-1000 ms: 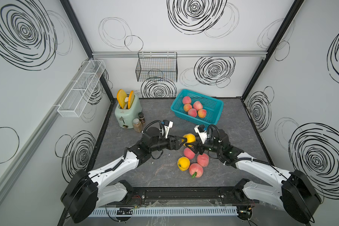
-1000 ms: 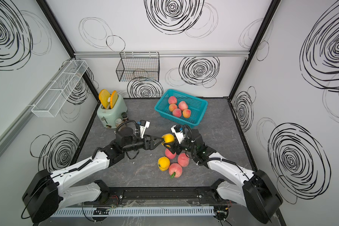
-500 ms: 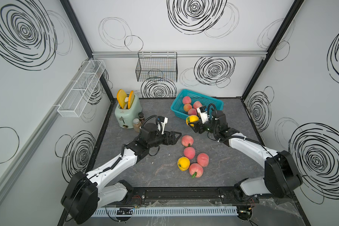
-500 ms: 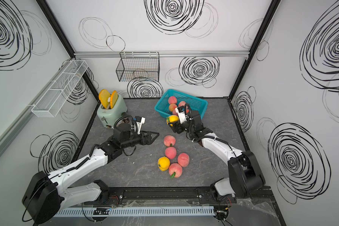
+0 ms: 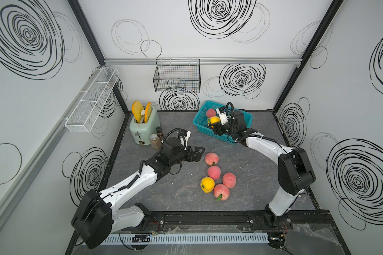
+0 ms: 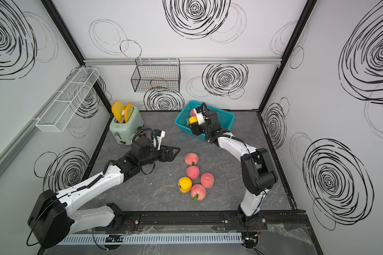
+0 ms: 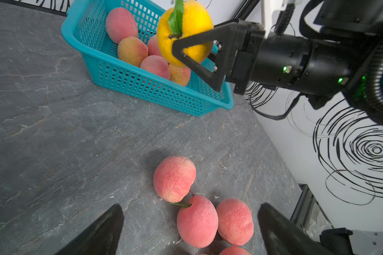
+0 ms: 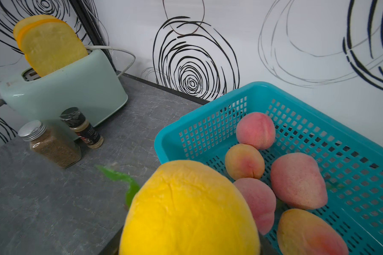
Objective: Put the peaches into the basket
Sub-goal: Place the peach in the basket.
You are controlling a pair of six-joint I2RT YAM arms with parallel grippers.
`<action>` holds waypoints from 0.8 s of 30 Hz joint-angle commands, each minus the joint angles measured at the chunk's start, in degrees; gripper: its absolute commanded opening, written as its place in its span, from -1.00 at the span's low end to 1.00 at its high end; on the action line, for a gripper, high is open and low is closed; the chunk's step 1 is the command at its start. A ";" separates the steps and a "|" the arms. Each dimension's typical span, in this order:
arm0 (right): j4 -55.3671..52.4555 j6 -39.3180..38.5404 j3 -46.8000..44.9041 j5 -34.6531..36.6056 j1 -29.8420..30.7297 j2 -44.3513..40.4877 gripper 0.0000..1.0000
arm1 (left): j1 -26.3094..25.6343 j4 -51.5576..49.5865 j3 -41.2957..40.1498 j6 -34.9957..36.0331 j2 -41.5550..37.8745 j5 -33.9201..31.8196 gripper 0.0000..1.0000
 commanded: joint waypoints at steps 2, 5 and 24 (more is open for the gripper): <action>-1.80 -1.67 4.82 0.13 -0.41 3.89 0.20 | -0.06 0.80 2.61 1.35 1.49 -2.20 0.97; -2.53 -1.82 7.93 -0.07 -0.32 6.93 0.20 | -0.02 1.24 3.08 1.28 2.22 -2.86 0.97; -9.44 -7.12 25.67 2.94 0.33 21.67 0.20 | 2.01 2.79 4.70 1.11 5.00 -3.10 0.97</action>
